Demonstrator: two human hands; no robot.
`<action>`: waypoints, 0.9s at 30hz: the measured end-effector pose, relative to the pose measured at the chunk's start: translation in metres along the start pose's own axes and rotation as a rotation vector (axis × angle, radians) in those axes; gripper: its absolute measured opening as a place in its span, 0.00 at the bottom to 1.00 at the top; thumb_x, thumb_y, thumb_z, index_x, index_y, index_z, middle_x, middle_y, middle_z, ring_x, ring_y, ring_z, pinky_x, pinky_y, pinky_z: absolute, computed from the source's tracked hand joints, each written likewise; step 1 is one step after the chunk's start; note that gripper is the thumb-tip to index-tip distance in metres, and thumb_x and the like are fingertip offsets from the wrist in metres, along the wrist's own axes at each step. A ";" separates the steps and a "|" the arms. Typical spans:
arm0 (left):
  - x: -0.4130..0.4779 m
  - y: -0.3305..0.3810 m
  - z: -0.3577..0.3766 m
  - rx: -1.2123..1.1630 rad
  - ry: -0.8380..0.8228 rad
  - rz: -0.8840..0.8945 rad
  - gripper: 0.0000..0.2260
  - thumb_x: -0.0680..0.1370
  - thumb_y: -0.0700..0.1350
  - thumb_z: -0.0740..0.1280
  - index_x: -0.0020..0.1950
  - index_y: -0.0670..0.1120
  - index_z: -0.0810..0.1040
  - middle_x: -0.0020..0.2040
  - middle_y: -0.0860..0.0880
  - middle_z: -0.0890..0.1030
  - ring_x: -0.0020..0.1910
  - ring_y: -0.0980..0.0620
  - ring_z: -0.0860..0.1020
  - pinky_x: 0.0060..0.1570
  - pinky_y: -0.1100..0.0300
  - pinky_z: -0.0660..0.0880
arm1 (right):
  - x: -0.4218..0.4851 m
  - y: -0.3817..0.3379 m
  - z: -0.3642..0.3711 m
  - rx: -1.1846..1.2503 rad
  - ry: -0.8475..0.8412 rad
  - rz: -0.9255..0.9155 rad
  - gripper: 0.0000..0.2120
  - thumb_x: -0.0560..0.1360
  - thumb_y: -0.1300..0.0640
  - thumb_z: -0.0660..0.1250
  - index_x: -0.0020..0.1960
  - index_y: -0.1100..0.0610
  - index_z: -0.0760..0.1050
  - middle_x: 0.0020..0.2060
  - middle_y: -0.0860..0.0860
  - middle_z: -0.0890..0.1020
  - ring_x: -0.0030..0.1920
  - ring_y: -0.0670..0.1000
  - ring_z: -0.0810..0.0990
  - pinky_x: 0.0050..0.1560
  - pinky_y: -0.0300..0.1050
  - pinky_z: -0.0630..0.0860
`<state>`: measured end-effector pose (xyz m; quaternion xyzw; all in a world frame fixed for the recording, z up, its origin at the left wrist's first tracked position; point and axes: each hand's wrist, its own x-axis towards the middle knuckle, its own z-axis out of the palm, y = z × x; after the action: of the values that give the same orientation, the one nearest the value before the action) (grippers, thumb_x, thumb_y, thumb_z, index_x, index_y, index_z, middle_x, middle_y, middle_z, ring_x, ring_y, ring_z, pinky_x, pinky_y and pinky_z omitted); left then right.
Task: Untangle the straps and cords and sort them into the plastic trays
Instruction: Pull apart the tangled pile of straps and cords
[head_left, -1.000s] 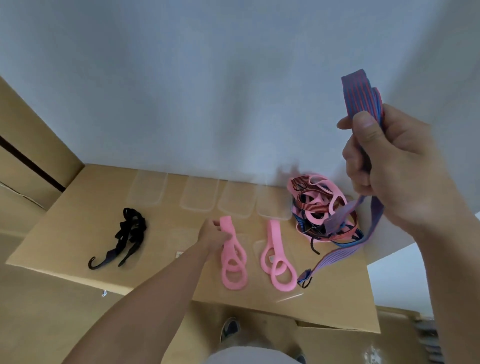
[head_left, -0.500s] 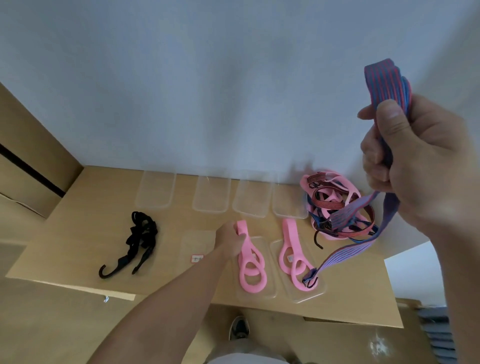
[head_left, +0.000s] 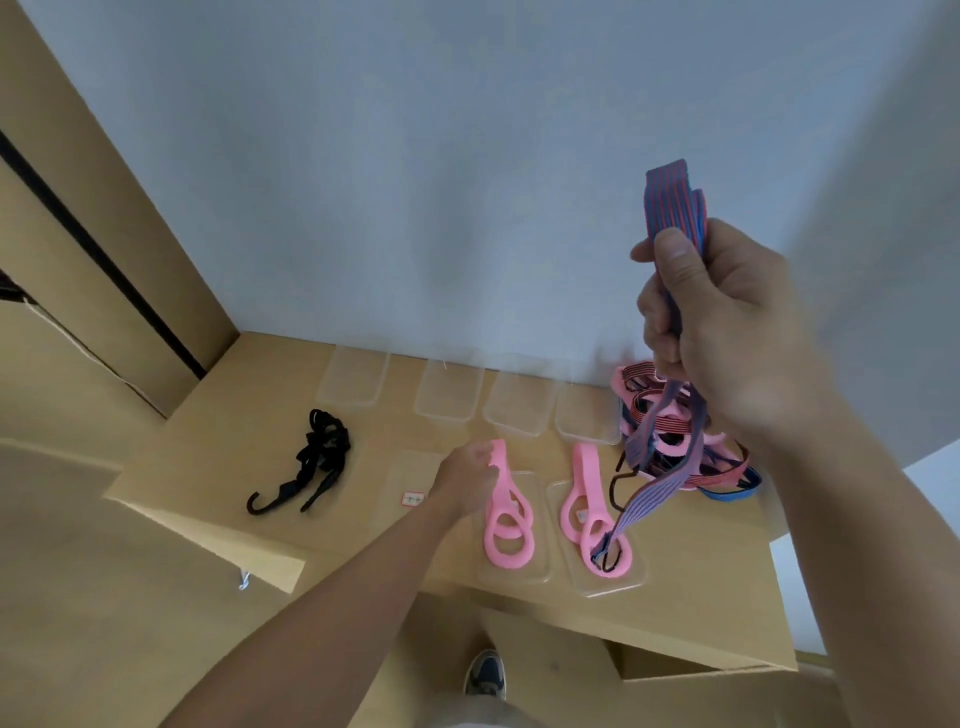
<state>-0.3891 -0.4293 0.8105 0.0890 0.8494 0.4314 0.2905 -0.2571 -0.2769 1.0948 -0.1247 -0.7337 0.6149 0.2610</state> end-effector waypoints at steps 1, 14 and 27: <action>-0.010 0.002 -0.002 -0.046 0.002 -0.016 0.15 0.79 0.40 0.64 0.64 0.44 0.81 0.60 0.45 0.83 0.55 0.47 0.81 0.53 0.55 0.78 | -0.003 -0.001 0.000 -0.004 -0.014 -0.004 0.11 0.86 0.53 0.57 0.48 0.55 0.74 0.26 0.48 0.71 0.25 0.49 0.66 0.24 0.40 0.62; -0.139 0.019 -0.013 -0.398 -0.487 -0.142 0.21 0.81 0.52 0.67 0.69 0.41 0.74 0.52 0.39 0.86 0.44 0.42 0.83 0.39 0.56 0.80 | -0.033 -0.002 0.031 0.089 -0.161 -0.001 0.11 0.86 0.52 0.57 0.48 0.55 0.73 0.26 0.47 0.72 0.25 0.49 0.67 0.25 0.38 0.63; -0.120 -0.001 -0.037 -0.451 -0.545 -0.252 0.24 0.83 0.61 0.62 0.68 0.44 0.75 0.59 0.36 0.84 0.55 0.36 0.82 0.58 0.40 0.78 | -0.025 -0.007 0.080 0.113 -0.219 -0.017 0.11 0.85 0.52 0.57 0.51 0.57 0.74 0.27 0.49 0.72 0.26 0.50 0.68 0.26 0.42 0.66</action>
<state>-0.3123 -0.5029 0.8767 0.0291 0.6289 0.5291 0.5690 -0.2782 -0.3579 1.0876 -0.0358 -0.7231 0.6628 0.1911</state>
